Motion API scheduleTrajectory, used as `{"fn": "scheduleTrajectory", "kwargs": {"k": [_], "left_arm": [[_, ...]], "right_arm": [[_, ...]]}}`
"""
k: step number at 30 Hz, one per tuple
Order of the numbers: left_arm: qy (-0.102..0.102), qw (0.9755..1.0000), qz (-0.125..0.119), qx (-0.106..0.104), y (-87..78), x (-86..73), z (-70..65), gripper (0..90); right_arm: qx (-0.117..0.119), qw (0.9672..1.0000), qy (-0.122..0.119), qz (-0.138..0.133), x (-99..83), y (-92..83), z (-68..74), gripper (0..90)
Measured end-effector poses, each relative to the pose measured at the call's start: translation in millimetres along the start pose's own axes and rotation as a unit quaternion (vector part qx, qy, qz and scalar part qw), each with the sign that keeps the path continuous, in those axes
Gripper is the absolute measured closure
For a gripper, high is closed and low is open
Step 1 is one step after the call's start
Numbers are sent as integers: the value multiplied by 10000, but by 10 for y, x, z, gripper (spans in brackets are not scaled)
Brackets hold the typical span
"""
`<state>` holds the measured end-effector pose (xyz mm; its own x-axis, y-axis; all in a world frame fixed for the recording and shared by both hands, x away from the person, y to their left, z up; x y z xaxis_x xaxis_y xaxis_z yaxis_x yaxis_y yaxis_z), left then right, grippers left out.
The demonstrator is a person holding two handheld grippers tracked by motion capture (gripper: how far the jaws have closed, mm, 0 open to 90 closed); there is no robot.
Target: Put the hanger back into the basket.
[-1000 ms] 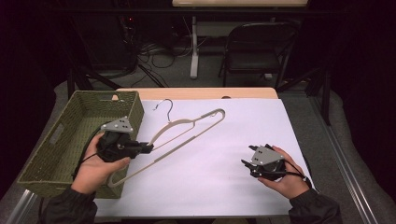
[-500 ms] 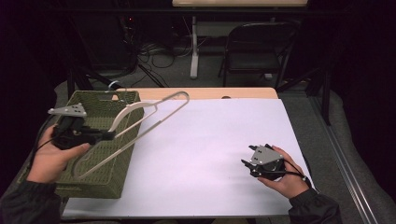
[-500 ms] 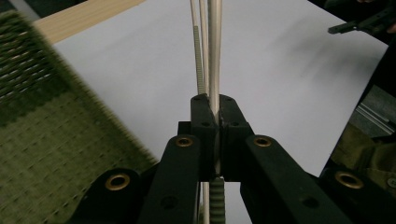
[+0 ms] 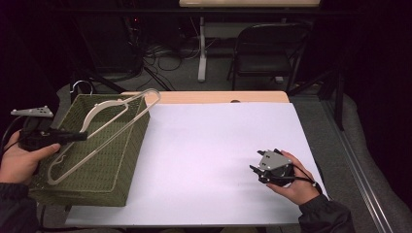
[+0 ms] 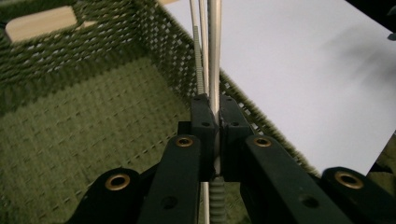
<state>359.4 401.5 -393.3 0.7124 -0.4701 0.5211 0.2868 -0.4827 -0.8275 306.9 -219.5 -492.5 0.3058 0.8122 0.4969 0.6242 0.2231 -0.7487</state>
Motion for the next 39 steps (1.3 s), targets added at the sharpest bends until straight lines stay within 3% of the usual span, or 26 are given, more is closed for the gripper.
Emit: {"fn": "scheduleTrajectory", "kwargs": {"k": [4,6,9,15,32,39], "left_arm": [[1,10000,-33,8,-48,-41,115,876],[-14,10000,-36,46,-67,-48,158,876],[29,10000,-29,62,-79,-62,226,876],[41,9999,-4,124,-114,-77,307,876],[315,9995,1,90,-184,-219,323,876],[181,9996,-31,217,-258,-288,411,876]], "right_arm": [[26,10000,-14,11,-1,9,4,456],[25,9999,-25,144,-6,1,2,456],[31,10000,-6,32,-9,31,7,457],[48,10000,2,80,-19,63,28,457],[9,9999,9,153,6,53,25,456],[14,9999,22,137,16,67,27,456]]}}
Point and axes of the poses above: each handheld gripper's, and its own axes: y roughly forward along the jaws, x roughly out of its top, z roughly to its left, the point moved 1 cm from there along y, roughly forward along the jaws, and after that the axes turned 15 degrees about z, right-handed, at the moved point
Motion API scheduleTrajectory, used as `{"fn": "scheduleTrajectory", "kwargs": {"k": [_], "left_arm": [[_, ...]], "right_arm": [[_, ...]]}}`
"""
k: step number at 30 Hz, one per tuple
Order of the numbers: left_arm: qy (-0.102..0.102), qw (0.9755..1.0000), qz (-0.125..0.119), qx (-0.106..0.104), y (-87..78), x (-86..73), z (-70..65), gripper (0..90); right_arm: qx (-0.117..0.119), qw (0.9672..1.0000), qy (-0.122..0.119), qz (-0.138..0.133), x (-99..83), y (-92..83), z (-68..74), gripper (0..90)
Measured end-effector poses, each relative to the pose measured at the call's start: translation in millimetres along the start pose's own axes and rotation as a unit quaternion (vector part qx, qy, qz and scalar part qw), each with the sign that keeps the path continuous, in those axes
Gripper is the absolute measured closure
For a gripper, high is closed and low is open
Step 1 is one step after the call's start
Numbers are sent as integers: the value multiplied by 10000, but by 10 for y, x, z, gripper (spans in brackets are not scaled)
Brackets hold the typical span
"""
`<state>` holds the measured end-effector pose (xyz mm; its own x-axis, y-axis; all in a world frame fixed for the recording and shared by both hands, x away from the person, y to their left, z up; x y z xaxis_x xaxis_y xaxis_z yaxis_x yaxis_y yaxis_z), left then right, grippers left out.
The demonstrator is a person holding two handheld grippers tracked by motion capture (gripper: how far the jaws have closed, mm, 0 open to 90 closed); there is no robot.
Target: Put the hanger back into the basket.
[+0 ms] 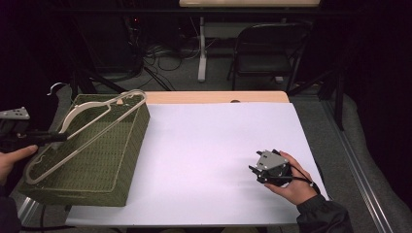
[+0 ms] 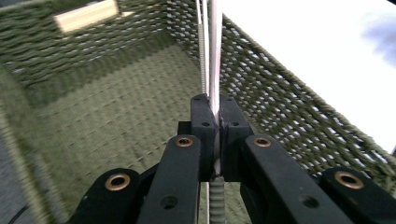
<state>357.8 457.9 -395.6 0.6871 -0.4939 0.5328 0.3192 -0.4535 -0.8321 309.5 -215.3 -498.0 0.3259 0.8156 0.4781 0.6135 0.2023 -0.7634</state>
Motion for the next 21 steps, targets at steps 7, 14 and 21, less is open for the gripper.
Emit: {"fn": "scheduleTrajectory", "kwargs": {"k": [7,14,21], "left_arm": [[-73,9999,68,39,17,-113,62,876],[-82,9995,298,62,279,-225,111,875],[-14,9979,606,224,609,-340,100,875]], "right_arm": [[-19,10000,8,33,-5,8,-1,456],[-11,10000,4,27,-4,0,-10,456],[0,10000,20,34,-13,0,-11,455]]}}
Point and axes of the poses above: each handheld gripper's, and its own axes: y roughly forward along the jaws, x roughly out of its top, z roughly to its left, the point moved 1 cm from there along y, roughly forward along the jaws, and after that the axes turned 15 degrees about z, right-handed, at the moved point
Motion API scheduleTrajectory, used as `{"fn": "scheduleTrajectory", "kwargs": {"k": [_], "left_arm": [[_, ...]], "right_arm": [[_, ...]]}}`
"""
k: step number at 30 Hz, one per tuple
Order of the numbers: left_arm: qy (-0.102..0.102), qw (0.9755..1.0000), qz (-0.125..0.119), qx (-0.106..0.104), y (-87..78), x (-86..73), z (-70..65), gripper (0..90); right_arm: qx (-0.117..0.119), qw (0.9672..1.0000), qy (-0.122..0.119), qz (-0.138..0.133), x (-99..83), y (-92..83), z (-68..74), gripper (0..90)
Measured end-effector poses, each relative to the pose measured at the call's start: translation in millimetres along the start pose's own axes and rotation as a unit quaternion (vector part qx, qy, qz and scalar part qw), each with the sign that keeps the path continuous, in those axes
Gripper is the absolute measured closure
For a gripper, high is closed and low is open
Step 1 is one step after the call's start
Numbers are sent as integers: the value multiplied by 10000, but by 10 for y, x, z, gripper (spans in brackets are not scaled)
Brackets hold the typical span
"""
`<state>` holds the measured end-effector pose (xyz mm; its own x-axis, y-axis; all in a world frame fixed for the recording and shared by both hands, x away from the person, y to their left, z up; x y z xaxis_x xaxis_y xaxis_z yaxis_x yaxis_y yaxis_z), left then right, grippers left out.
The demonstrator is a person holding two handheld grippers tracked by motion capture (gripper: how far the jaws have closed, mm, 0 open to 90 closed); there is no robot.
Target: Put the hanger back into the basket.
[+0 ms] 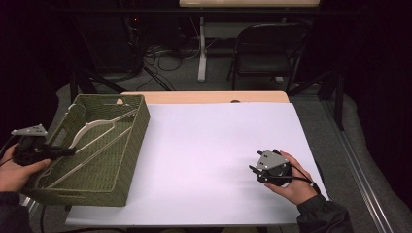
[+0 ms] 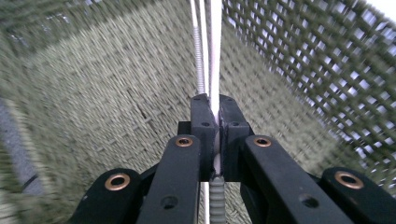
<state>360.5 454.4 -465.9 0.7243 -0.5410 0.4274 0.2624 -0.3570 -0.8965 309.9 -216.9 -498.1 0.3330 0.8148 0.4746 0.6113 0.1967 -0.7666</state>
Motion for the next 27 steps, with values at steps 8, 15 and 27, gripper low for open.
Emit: {"fn": "scheduleTrajectory", "kwargs": {"k": [8,15,27], "left_arm": [[83,9998,65,170,86,15,-54,872],[365,9986,-13,379,69,13,-172,776],[227,9964,-519,623,-152,8,-382,537]], "right_arm": [[-17,10000,13,-12,-14,-12,-2,455],[-36,10000,46,-42,-26,-18,-5,455],[-31,10000,78,-43,-26,-51,12,454]]}}
Point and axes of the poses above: each handheld gripper's, and its own axes: y roughly forward along the jaws, x roughly out of its top, z roughly to its left, the point moved 1 cm from there along y, roughly forward along the jaws, and after that the axes turned 15 degrees about z, right-handed, at the moved point
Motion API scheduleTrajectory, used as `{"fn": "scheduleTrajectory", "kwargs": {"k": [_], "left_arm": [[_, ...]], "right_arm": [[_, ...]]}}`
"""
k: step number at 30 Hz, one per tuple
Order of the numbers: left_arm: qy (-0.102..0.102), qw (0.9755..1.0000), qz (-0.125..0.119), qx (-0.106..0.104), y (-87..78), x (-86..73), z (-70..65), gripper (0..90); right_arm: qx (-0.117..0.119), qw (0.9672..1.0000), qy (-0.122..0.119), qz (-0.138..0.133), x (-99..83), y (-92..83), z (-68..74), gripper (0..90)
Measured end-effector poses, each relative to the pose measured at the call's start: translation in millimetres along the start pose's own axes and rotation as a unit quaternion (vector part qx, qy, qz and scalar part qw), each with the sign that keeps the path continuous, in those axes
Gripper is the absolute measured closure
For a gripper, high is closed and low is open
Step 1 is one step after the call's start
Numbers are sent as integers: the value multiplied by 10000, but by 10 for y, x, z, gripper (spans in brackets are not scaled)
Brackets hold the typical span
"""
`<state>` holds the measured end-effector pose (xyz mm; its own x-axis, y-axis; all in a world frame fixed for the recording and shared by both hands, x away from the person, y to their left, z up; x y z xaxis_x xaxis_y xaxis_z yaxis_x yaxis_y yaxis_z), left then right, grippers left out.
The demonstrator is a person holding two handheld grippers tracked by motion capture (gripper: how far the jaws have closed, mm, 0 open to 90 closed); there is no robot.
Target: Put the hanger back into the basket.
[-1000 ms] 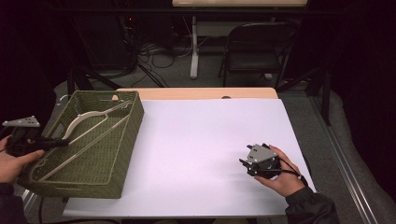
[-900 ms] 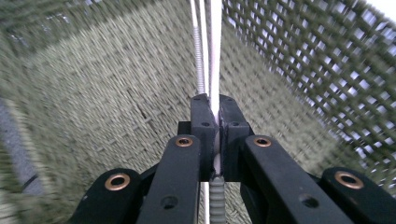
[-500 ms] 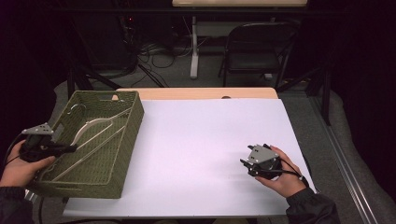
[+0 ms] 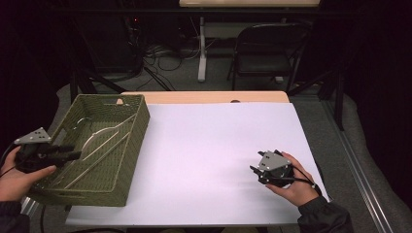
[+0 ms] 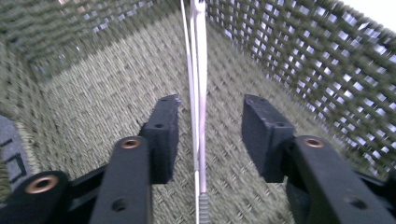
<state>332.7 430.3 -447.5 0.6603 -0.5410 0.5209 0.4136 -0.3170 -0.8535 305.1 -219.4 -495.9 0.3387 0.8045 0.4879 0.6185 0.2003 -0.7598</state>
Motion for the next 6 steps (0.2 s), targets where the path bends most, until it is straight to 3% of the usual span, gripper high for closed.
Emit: {"fn": "scheduleTrajectory", "kwargs": {"k": [2,6], "left_arm": [[-133,9996,-109,216,-79,-16,-42,497],[-557,9963,-412,507,-246,-102,-146,456]], "right_arm": [[1,10000,19,-48,0,-18,7,452],[35,9998,107,-191,1,-89,36,439]]}}
Point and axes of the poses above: each handheld gripper's, and its own axes: y roughly forward along the jaws, x roughly out of its top, z roughly to its left, the point moved 1 cm from there along y, roughly forward along the jaws, and after that the axes turned 15 degrees about z, right-handed, at the moved point
